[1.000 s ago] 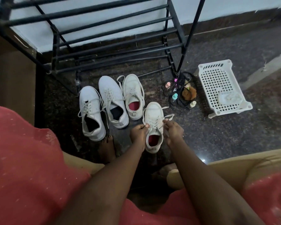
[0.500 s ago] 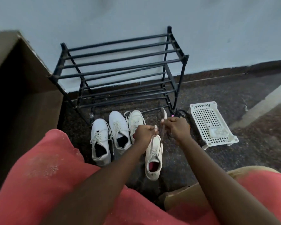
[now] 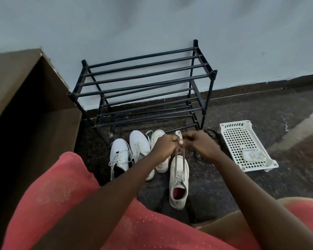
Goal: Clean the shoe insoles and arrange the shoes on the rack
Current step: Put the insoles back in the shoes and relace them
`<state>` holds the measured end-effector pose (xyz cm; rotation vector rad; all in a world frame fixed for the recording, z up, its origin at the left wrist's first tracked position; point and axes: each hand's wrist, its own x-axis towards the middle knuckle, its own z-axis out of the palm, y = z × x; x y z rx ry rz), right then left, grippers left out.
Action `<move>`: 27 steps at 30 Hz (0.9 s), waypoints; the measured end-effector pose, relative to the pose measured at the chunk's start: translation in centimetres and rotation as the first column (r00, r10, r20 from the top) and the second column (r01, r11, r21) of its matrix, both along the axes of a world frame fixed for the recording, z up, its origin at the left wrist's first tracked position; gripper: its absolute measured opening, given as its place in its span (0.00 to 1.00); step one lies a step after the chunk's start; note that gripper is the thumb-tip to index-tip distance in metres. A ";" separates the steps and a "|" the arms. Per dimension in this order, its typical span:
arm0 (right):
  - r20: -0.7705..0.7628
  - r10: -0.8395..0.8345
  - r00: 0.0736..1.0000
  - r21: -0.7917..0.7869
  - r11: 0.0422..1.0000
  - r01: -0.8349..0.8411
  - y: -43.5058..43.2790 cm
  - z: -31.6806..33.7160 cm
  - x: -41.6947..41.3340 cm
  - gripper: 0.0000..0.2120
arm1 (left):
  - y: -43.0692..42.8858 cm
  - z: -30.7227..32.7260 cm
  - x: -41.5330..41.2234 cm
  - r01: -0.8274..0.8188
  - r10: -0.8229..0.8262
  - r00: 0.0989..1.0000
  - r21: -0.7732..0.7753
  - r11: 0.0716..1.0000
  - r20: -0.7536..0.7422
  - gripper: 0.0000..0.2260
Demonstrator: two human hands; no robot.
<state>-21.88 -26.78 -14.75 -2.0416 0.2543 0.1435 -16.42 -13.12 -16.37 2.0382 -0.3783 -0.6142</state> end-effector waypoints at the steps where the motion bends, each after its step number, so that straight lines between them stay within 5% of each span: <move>1: 0.000 -0.019 1.000 0.003 1.000 0.019 0.1 -0.6 0.1 0.08 | 0.0 -0.1 0.2 -0.028 0.027 1.000 -0.020 0.999 -0.012 0.06; 5: 0.064 -0.281 0.957 0.032 0.960 0.280 0.7 -1.1 0.8 0.09 | -0.3 -1.2 0.8 -0.080 0.068 0.993 -0.120 0.990 -0.098 0.05; 11: 0.238 -0.289 0.927 -0.207 0.918 0.340 1.1 -2.4 0.7 0.06 | -0.5 -2.7 1.0 -0.363 0.257 0.885 -0.233 0.902 -0.388 0.12; 15: 0.113 -0.064 0.992 -0.523 0.844 0.114 0.2 -3.5 0.9 0.07 | 0.0 -3.5 0.5 -0.181 0.132 0.961 -0.193 0.964 -0.241 0.17; 19: -0.150 0.024 0.988 -0.555 0.825 -0.104 0.8 -3.6 1.3 0.10 | -0.4 -3.0 0.8 -0.208 0.148 0.951 -0.207 0.956 -0.273 0.06; 21: -0.233 0.000 0.973 -0.327 0.942 -0.078 0.5 -3.4 1.4 0.09 | -0.5 -3.0 1.1 -0.241 0.164 0.921 -0.184 0.953 -0.353 0.13; 23: -0.320 -0.041 0.947 0.179 0.978 0.103 0.0 -3.4 1.3 0.13 | -0.4 -3.1 1.2 -0.226 0.136 0.919 -0.211 0.951 -0.371 0.14; 25: -0.396 -0.063 0.916 0.515 0.811 0.278 -0.4 -4.0 1.2 0.14 | -0.4 -3.0 1.1 -0.203 0.092 0.924 -0.271 0.941 -0.371 0.12; 27: -0.456 -0.063 0.888 0.648 0.660 0.380 -0.8 -4.4 1.3 0.13 | -0.3 -3.0 1.0 -0.204 0.110 0.947 -0.300 0.932 -0.302 0.08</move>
